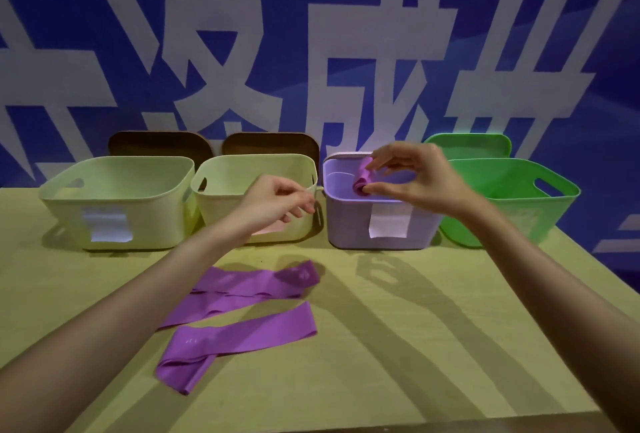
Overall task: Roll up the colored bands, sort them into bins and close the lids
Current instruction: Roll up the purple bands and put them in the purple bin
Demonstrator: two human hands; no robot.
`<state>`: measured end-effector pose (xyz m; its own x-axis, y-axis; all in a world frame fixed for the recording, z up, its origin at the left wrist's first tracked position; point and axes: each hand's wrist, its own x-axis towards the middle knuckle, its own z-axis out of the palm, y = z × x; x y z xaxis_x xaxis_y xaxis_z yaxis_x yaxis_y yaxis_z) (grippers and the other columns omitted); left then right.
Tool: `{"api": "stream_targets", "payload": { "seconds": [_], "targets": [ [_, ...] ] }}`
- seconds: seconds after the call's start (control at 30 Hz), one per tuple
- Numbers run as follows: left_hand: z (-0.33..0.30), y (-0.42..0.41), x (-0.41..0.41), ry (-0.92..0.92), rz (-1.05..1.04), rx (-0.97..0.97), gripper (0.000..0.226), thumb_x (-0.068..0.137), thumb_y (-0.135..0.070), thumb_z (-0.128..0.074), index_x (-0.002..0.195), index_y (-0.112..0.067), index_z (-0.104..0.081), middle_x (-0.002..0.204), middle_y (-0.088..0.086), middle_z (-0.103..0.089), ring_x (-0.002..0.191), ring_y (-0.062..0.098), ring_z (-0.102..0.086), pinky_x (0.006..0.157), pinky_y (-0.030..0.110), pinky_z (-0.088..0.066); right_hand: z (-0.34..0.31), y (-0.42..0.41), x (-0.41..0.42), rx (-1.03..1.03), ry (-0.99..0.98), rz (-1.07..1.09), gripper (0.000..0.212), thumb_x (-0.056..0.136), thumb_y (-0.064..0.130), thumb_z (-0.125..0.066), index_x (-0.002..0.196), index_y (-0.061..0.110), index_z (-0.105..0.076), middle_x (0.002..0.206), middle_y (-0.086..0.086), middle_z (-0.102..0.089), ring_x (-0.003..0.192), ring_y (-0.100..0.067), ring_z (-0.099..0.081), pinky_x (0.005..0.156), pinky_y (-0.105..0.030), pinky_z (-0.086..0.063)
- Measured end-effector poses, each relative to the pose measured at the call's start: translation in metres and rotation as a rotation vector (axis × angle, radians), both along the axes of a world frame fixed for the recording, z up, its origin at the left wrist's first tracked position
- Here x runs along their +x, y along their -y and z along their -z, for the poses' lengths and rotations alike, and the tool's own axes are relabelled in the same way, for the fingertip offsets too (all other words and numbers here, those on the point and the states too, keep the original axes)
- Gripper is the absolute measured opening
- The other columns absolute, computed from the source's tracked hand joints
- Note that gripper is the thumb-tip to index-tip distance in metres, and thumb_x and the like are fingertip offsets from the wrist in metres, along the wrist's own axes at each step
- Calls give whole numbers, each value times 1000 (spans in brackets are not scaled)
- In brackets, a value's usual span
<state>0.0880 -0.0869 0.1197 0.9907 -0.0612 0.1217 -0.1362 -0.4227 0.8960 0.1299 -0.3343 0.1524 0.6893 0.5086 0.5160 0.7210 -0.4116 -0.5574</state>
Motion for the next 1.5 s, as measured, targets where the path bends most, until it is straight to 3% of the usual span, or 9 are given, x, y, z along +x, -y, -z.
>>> {"api": "stream_targets", "payload": {
  "seconds": [0.27,0.5,0.67,0.77,0.9,1.03,1.23,1.37,1.5],
  "targets": [
    [24,17,62,444,68,532,14,89,-21,-62,100,-17,-70,93,-9,-63,86,5,-56,77,22,-44,3,16,115,-479,14,121,29,69,28,-86,89,12,-71,85,-3,-71,77,-17,-67,76,-37,-56],
    [41,22,112,413,109,537,15,91,-22,-60,103,-19,-68,100,-10,-63,92,4,-55,79,21,-42,55,19,187,-865,-102,103,31,66,32,-87,90,16,-74,85,-2,-70,77,-16,-62,68,-26,-46],
    [45,33,130,397,154,509,10,87,-16,-62,91,-16,-71,84,-11,-65,71,-11,-52,64,2,-34,84,36,209,-1013,-193,50,23,66,23,-86,86,16,-75,80,2,-72,74,-14,-64,67,-18,-45],
    [43,40,141,381,133,492,11,87,-17,-60,89,-18,-72,85,-9,-70,71,-2,-57,66,11,-42,88,38,210,-1079,-211,19,22,70,22,-84,89,16,-75,78,4,-69,68,-8,-56,60,-16,-39],
    [43,48,149,354,108,535,10,88,-23,-59,88,-23,-69,84,-10,-69,80,9,-62,73,31,-52,93,40,212,-1185,-94,72,25,74,28,-76,99,25,-73,94,5,-69,84,-15,-60,66,-23,-38],
    [47,51,150,346,88,551,10,87,-24,-57,84,-26,-66,83,-10,-69,80,10,-62,73,34,-51,98,46,214,-1355,37,72,39,78,40,-71,116,27,-67,113,0,-62,111,-19,-53,95,-28,-36],
    [49,52,151,329,76,561,10,87,-25,-56,82,-26,-65,83,-11,-68,79,9,-61,70,31,-50,107,48,219,-1265,-158,-25,25,70,12,-73,95,13,-74,91,-6,-73,85,-25,-65,68,-24,-41],
    [48,53,153,336,61,553,11,87,-23,-56,83,-25,-66,81,-11,-68,77,9,-61,67,29,-49,111,45,223,-1246,-222,-43,22,71,11,-72,93,8,-76,90,-8,-74,83,-26,-65,73,-25,-46],
    [48,53,155,335,54,543,11,87,-24,-57,83,-25,-67,81,-11,-67,77,10,-61,68,30,-50,104,40,218,-1234,-320,57,36,96,34,-55,98,3,-73,99,-15,-71,99,-28,-56,90,-34,-43]
  ]
}}
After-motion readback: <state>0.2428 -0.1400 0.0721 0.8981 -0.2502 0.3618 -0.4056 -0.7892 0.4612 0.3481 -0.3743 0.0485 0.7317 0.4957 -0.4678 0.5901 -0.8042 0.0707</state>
